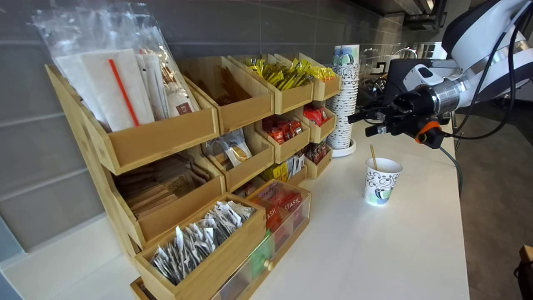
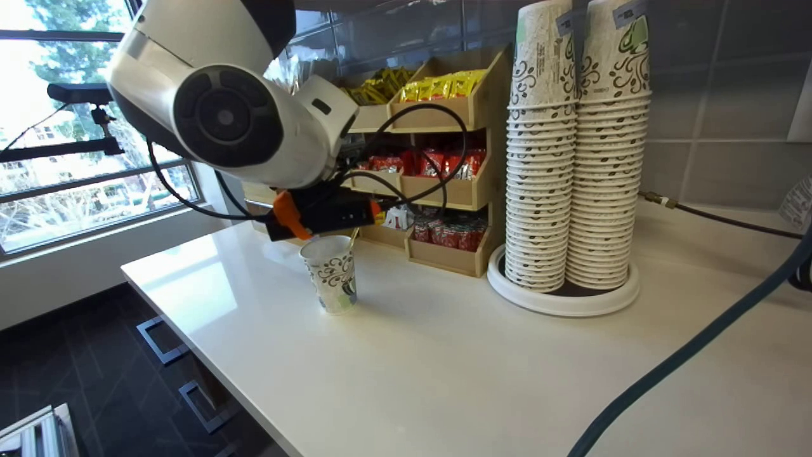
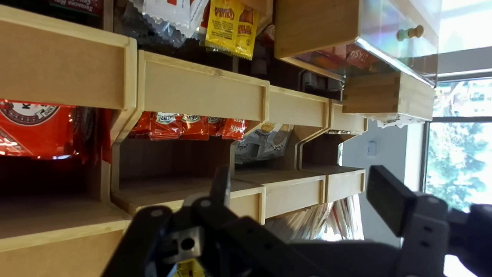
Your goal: Pick up the long brown object on the table and put it in the paper cup
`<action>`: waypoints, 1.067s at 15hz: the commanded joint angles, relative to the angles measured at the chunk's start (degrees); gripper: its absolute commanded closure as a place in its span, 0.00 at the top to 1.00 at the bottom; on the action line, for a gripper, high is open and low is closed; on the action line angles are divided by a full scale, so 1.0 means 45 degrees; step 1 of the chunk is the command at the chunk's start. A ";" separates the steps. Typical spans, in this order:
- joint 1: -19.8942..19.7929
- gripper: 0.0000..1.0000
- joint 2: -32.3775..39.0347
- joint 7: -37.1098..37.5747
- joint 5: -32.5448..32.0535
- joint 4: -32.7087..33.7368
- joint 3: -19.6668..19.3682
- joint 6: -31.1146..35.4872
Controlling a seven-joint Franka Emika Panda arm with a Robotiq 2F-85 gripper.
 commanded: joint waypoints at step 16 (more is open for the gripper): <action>-0.0294 1.00 -0.3823 1.1516 -1.0058 -0.1298 0.1333 0.3806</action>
